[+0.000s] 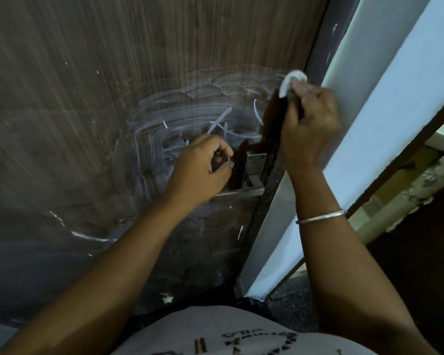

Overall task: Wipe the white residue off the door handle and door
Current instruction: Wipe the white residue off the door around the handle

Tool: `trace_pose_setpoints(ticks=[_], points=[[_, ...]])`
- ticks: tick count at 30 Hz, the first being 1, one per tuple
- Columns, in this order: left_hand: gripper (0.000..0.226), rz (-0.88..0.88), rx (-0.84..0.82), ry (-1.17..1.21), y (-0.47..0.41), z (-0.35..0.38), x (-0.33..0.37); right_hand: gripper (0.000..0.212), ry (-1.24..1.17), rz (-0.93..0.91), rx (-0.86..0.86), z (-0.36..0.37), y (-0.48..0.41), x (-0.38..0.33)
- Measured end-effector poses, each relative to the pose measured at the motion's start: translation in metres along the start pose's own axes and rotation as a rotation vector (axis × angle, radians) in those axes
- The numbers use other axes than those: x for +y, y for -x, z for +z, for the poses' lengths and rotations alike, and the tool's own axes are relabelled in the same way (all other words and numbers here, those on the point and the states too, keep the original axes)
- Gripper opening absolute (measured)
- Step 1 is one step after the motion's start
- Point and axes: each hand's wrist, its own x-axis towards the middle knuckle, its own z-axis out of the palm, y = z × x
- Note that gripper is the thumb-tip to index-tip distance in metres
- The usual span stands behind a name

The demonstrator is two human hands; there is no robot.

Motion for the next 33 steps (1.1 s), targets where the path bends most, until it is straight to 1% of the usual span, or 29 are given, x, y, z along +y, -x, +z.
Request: trace_pose_setpoints(ticks=[3,5,6,8,10,11,13,14,17,19,21,23,25,26,28,31,33], points=[[0.022,0.001,0.011,-0.022,0.002,0.001,0.001,0.019,-0.047,-0.125,0.01,0.012,-0.006,-0.012],[0.02,0.001,0.009,-0.032,0.005,0.002,0.0,0.022,0.008,-0.193,-0.07,0.015,0.012,-0.014],[0.02,-0.003,0.005,-0.034,0.008,0.002,-0.002,0.023,0.031,-0.181,-0.111,0.013,0.023,-0.013],[0.019,-0.024,-0.001,-0.03,0.013,0.0,-0.006,0.022,0.056,-0.082,-0.138,0.007,0.033,-0.006],[0.019,-0.045,0.0,-0.032,0.017,-0.002,-0.009,0.021,0.074,0.013,-0.074,0.004,0.025,-0.001],[0.02,-0.055,0.004,-0.033,0.018,-0.003,-0.009,0.02,0.072,0.026,-0.031,0.004,0.017,-0.001],[0.02,-0.069,0.013,-0.036,0.02,-0.002,-0.009,0.02,0.036,-0.025,0.043,0.009,0.005,-0.005],[0.019,-0.07,0.012,-0.042,0.02,-0.002,-0.009,0.022,0.014,-0.065,0.049,0.013,0.003,-0.009],[0.015,-0.039,0.008,-0.085,0.02,0.001,-0.008,0.023,-0.008,-0.209,-0.045,0.023,0.019,-0.022],[0.015,-0.023,0.006,-0.102,0.021,0.001,-0.009,0.019,-0.01,-0.247,-0.127,0.021,0.036,-0.019],[0.016,-0.036,0.009,-0.098,0.022,0.0,-0.011,0.019,0.001,-0.171,-0.155,0.014,0.042,-0.011],[0.016,-0.069,0.022,-0.078,0.024,-0.002,-0.014,0.021,0.013,-0.048,-0.113,0.01,0.037,-0.004],[0.016,-0.095,0.031,-0.071,0.025,-0.003,-0.016,0.022,0.02,0.017,-0.063,0.009,0.026,-0.004],[0.016,-0.102,0.033,-0.076,0.025,-0.003,-0.016,0.022,0.019,0.008,-0.049,0.011,0.022,-0.007],[0.016,-0.105,0.041,-0.09,0.023,-0.003,-0.015,0.022,-0.008,-0.07,-0.05,0.018,0.021,-0.018],[0.017,-0.109,0.05,-0.096,0.021,-0.002,-0.015,0.017,-0.06,-0.222,-0.119,0.026,0.034,-0.036],[0.016,-0.114,0.046,-0.085,0.023,-0.004,-0.017,0.015,-0.083,-0.236,-0.141,0.024,0.038,-0.037]])
